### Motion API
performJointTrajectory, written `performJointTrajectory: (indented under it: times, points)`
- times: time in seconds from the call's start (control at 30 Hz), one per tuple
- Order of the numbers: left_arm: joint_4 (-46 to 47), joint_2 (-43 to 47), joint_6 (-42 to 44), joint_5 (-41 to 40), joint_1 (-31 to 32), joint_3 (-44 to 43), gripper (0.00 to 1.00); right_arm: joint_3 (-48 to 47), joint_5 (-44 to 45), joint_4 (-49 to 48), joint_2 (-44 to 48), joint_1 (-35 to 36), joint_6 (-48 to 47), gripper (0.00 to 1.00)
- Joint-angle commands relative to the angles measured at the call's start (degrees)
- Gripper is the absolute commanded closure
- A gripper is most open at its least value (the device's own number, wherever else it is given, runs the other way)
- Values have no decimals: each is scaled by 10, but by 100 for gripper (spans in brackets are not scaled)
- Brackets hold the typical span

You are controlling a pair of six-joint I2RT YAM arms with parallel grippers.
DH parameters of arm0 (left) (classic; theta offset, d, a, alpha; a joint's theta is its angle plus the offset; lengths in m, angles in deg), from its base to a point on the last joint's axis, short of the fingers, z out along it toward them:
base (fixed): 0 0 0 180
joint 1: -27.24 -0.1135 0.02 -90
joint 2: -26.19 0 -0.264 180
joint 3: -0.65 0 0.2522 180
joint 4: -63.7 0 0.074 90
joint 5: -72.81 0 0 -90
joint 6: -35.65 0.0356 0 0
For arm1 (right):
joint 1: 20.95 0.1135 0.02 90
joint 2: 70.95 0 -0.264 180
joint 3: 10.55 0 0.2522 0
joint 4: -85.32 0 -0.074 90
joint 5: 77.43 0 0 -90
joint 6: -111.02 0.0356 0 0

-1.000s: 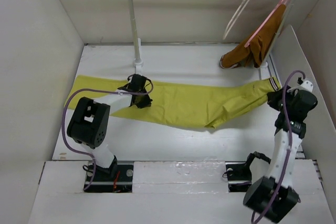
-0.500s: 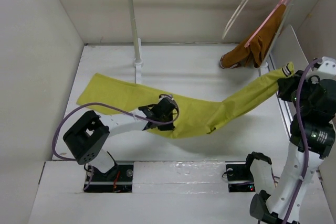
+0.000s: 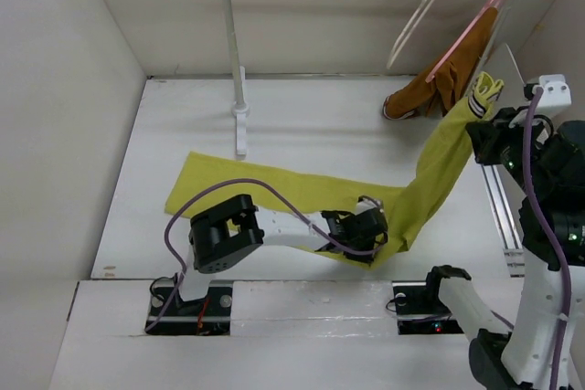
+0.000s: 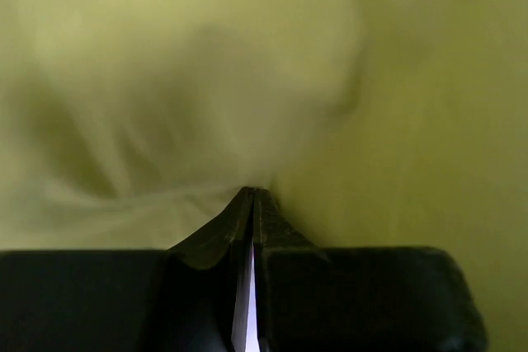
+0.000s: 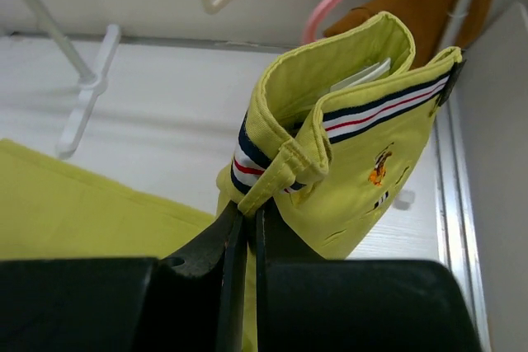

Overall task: Place the trousers on the hanger
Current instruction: Fold the trousers at the center of the board.

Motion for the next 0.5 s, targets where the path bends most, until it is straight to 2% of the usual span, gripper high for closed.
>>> performJointTrajectory:
  times: [0.0,0.07,0.13,0.17,0.23,0.27,0.3,0.33,0.37,0.4,0.43,0.47]
  points:
    - [-46,36,-23,-41,9,0,100,-12,-17,-87,-10,54,-8,100]
    - [-49,94,-52,-62,-3,50,100,-23,-15,-101,-35,104,-5,100]
    - [-69,152,-73,-123,-21,100,100,-24,-13,-130,-52,139,12,100]
    - [-96,224,-90,-141,-30,116,100,-24,-9,-137,-70,176,17,100]
    - [-132,299,-97,-207,-68,154,100,-25,16,-163,-88,220,21,100]
    - [-171,382,-100,-227,-87,162,100,-26,29,-171,-96,244,26,100]
    - [-188,423,-90,-253,-110,167,100,-31,64,-187,-116,300,27,100]
    - [-202,497,-76,-258,-169,171,100,-35,83,-192,-128,332,27,100]
    - [-223,530,-60,-262,-201,167,100,-42,101,-197,-141,362,27,100]
    - [-231,562,-23,-272,-233,160,100,-60,137,-210,-174,420,25,100]
    - [-241,613,-5,-277,-263,140,100,-70,153,-212,-193,448,22,100]
    - [-257,631,11,-281,-320,123,98,-83,175,-216,-213,469,19,100]
